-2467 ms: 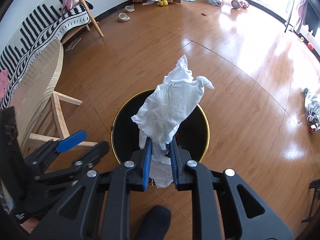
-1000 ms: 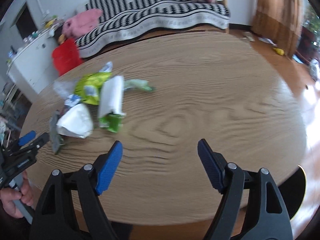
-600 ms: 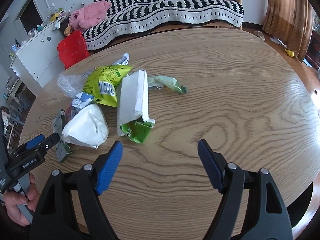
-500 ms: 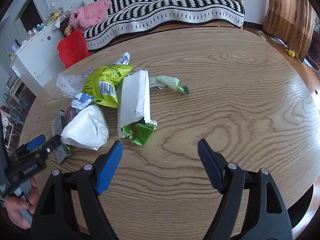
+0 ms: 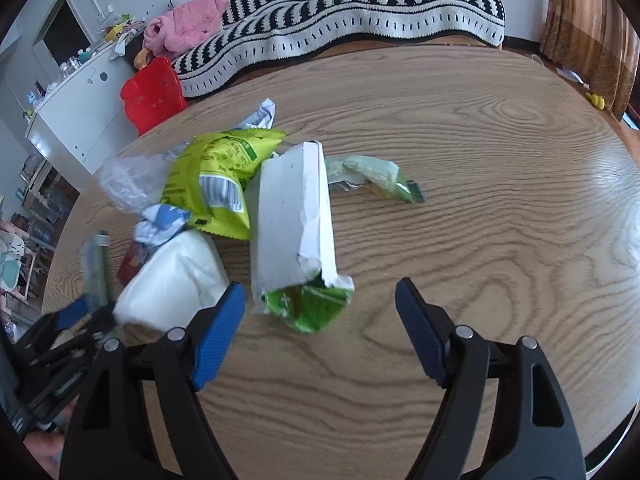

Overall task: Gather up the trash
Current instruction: 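Grasp the white-green cigarette pack with the left tool while the right tool grasps the white paper box, then carry the cigarette pack and paper box over the bin and open both tools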

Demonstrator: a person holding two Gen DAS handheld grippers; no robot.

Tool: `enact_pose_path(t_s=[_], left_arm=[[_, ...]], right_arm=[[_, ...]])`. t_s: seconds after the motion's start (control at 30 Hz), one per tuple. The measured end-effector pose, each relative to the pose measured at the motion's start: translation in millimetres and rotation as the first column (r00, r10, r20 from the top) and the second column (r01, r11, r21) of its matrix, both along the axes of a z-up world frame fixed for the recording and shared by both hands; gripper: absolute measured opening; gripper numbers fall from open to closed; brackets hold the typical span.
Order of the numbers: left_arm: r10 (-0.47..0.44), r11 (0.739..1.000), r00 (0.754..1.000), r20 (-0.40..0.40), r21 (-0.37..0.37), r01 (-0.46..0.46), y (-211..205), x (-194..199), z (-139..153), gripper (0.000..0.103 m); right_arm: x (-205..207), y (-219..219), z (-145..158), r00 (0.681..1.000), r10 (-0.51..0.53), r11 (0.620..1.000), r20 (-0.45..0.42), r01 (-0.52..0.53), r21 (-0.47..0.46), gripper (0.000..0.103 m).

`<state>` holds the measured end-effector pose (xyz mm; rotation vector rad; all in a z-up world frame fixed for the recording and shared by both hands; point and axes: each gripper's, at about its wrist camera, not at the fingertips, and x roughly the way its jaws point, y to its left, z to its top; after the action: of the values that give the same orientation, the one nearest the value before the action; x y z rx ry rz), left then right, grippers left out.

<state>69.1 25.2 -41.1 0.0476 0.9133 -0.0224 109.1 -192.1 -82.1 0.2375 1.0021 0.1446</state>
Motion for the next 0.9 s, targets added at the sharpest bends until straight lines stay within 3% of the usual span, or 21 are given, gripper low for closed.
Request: enact_pose_path(t_s=[0.13,0.2,0.23,0.33,0.7,0.9], left_arm=[[0.021,0.999,1.0,0.007,-0.038,-0.02,5.7,-1.1,10.6,0.061],[0.016,0.999,1.0,0.009,-0.05,-0.015,3.1,-0.6,14.4,0.061],[0.013,0.999,1.0,0.013,-0.051,-0.012,0.9,-0.9,16.0,0.061],[-0.003,0.999,1.0,0.024,-0.053,0.004,-7.7,-2.2,20.9,0.061],[-0.093,0.99,0.993,0.073,-0.101,0.1,-63.4,-14.5,44.8,0.061],[-0.216,0.965,0.971,0.103,-0.131,0.229,-135.4,-35.9,52.9,0.061]], right_arm=[[11.0,3.3,-4.0,1.0,-0.008,1.0,0.01,0.008,0.011,0.074],[13.7,6.2,-4.9,1.0,-0.001,1.0,0.021,0.001,0.005,0.066],[13.6,8.1,-4.8,1.0,0.006,1.0,0.02,-0.006,-0.002,0.047],[6.2,8.6,2.6,0.999,0.013,1.0,0.038,-0.013,-0.012,0.034],[-63.4,-50.1,44.9,0.993,-0.038,0.998,0.115,0.043,-0.043,0.031],[-114.3,-105.8,58.0,0.984,-0.107,0.99,0.142,0.118,-0.073,0.031]])
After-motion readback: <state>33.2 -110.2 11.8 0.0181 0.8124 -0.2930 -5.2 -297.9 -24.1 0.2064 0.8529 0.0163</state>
